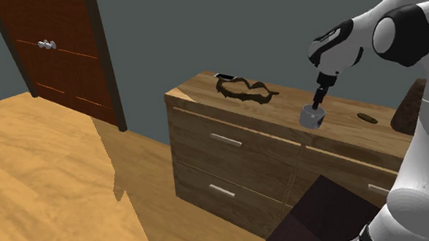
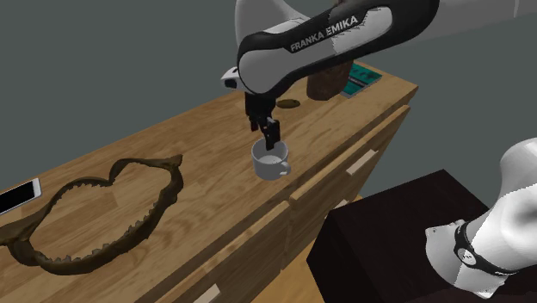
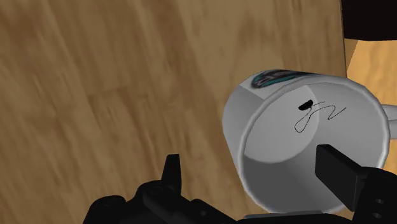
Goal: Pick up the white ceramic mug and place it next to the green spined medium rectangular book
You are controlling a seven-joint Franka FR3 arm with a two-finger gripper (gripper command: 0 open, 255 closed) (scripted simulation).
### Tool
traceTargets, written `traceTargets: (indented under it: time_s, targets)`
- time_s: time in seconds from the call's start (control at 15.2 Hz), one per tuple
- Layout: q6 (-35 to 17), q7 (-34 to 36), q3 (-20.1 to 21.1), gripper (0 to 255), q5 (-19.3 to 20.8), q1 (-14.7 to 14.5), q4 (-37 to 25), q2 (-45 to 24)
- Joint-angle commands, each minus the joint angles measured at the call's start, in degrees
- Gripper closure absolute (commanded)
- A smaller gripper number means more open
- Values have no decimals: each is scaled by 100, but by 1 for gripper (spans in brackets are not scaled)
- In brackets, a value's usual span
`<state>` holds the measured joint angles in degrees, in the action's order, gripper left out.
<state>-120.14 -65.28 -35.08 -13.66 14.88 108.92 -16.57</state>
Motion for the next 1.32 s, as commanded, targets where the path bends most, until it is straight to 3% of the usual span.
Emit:
traceTargets:
  time_s: [0.0, 0.33, 0.79, 0.86, 1.25]
  targets:
    - [-118, -82, 24, 0, -86, 47, 27, -113]
    - [-406, -177, 92, 0, -234, 85, 172, -292]
    - [-406, -177, 92, 0, -234, 85, 172, -292]
    - [-406, -177, 92, 255, -234, 85, 172, -292]
    - [-406, -177, 92, 255, -234, 85, 172, -293]
